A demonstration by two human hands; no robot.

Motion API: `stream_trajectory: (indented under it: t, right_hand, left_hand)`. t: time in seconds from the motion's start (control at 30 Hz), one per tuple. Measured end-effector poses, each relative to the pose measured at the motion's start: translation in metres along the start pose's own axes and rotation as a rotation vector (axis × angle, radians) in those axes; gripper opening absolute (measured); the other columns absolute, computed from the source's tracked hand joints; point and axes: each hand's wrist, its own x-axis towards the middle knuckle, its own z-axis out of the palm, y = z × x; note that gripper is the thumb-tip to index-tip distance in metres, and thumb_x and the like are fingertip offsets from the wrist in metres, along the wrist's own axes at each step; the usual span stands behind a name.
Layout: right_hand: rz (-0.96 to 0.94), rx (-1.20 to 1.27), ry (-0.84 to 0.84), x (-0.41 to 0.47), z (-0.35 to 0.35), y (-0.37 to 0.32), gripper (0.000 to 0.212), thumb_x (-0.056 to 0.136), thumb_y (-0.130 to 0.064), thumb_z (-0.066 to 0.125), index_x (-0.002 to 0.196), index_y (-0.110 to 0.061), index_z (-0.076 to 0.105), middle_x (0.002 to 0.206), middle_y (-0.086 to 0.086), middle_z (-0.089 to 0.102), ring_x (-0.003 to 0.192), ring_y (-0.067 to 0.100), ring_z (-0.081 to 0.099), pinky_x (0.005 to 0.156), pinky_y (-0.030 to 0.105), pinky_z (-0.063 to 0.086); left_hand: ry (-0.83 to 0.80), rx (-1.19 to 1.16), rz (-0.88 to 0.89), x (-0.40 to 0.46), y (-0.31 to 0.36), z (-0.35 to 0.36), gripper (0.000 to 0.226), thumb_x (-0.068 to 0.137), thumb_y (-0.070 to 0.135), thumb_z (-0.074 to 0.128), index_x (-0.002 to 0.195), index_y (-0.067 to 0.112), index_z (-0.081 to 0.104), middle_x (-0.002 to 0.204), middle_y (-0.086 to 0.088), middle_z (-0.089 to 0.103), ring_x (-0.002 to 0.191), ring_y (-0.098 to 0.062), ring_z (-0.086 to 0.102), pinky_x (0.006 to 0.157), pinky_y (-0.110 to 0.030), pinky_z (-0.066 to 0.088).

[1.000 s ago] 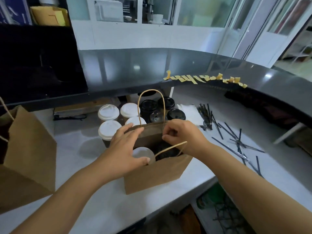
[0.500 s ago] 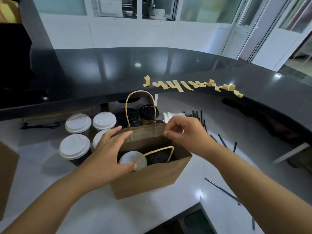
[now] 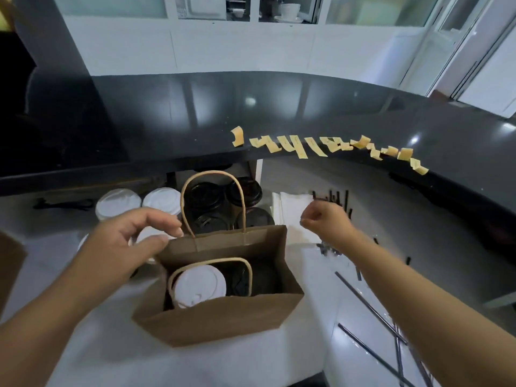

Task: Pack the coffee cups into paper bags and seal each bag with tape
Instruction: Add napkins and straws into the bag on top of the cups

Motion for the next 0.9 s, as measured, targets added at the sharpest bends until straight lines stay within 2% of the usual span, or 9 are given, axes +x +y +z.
stream_trajectory:
  t: [0.1,0.17,0.23,0.27,0.37,0.47,0.6,0.8,0.9]
  right_hand:
    - [-0.047,-0.14,-0.051,0.011,0.017,0.009,0.009,0.084,-0.022,0.069,0.093,-0.022,0.066,0.103,-0.003,0.062,0.093,0.015,0.06,0.08,0.034,0.053]
    - [-0.081,-0.192,-0.049,0.014,0.026,0.014,0.021,0.084,-0.025,0.071,0.103,-0.02,0.065,0.113,-0.004,0.057,0.101,0.015,0.055,0.084,0.03,0.049]
    - [-0.12,-0.236,-0.04,0.018,0.035,0.019,0.033,0.081,-0.029,0.073,0.111,-0.019,0.061,0.119,-0.004,0.054,0.108,0.014,0.052,0.087,0.028,0.047]
    - [-0.133,-0.248,-0.037,0.02,0.039,0.022,0.038,0.08,-0.03,0.074,0.113,-0.019,0.059,0.12,-0.004,0.054,0.109,0.014,0.051,0.086,0.027,0.047]
    - [-0.133,-0.234,-0.01,0.023,0.045,0.028,0.043,0.078,-0.032,0.075,0.114,-0.019,0.056,0.119,-0.005,0.054,0.105,0.013,0.051,0.083,0.027,0.049]
    - [-0.144,-0.21,0.011,0.026,0.048,0.035,0.041,0.078,-0.031,0.075,0.113,-0.018,0.057,0.118,-0.005,0.055,0.101,0.013,0.053,0.077,0.024,0.045]
    - [-0.126,-0.116,0.027,0.029,0.048,0.041,0.028,0.082,-0.028,0.07,0.106,-0.017,0.059,0.111,-0.008,0.058,0.089,0.011,0.054,0.07,0.025,0.042]
    - [-0.007,0.104,0.073,0.032,0.043,0.048,0.02,0.086,-0.013,0.065,0.106,-0.011,0.066,0.095,-0.004,0.062,0.083,0.011,0.057,0.073,0.021,0.044]
    - [0.104,0.327,0.11,0.033,0.036,0.047,0.004,0.087,-0.011,0.065,0.09,-0.01,0.066,0.087,0.001,0.066,0.08,0.016,0.06,0.072,0.025,0.047]
  left_hand:
    - [0.038,-0.15,-0.095,0.014,-0.004,0.004,0.023,0.08,0.007,0.067,0.081,0.03,0.07,0.085,0.009,0.072,0.085,0.001,0.064,0.08,-0.016,0.049]
    - [0.056,-0.234,-0.162,0.024,-0.012,0.006,0.014,0.07,0.024,0.067,0.082,0.028,0.071,0.086,0.003,0.073,0.09,-0.012,0.067,0.089,-0.033,0.049]
    - [0.094,-0.302,-0.198,0.032,-0.017,0.009,0.012,0.071,0.025,0.068,0.083,0.023,0.072,0.088,-0.001,0.073,0.093,-0.022,0.066,0.093,-0.044,0.048]
    - [0.12,-0.314,-0.216,0.037,-0.019,0.011,0.008,0.079,0.017,0.066,0.081,0.022,0.071,0.087,-0.001,0.073,0.093,-0.022,0.067,0.091,-0.042,0.048]
    - [0.155,-0.306,-0.234,0.049,-0.015,0.018,0.031,0.089,-0.001,0.052,0.078,0.021,0.07,0.079,0.006,0.073,0.083,-0.007,0.068,0.078,-0.024,0.048]
    - [0.133,-0.258,-0.222,0.06,-0.014,0.021,0.034,0.09,0.002,0.053,0.078,0.027,0.072,0.082,0.003,0.073,0.082,-0.006,0.065,0.077,-0.022,0.048]
    - [0.087,-0.221,-0.218,0.075,-0.011,0.026,0.019,0.091,0.008,0.056,0.089,0.02,0.07,0.087,0.002,0.074,0.087,-0.006,0.066,0.084,-0.027,0.044]
    - [-0.048,-0.188,-0.214,0.103,-0.009,0.041,0.022,0.088,0.006,0.059,0.084,0.023,0.072,0.083,0.003,0.074,0.079,-0.002,0.067,0.068,-0.012,0.047]
    - [-0.142,-0.155,-0.185,0.114,-0.009,0.047,0.017,0.089,0.005,0.058,0.091,0.015,0.07,0.086,0.0,0.073,0.081,-0.002,0.067,0.068,-0.006,0.047]
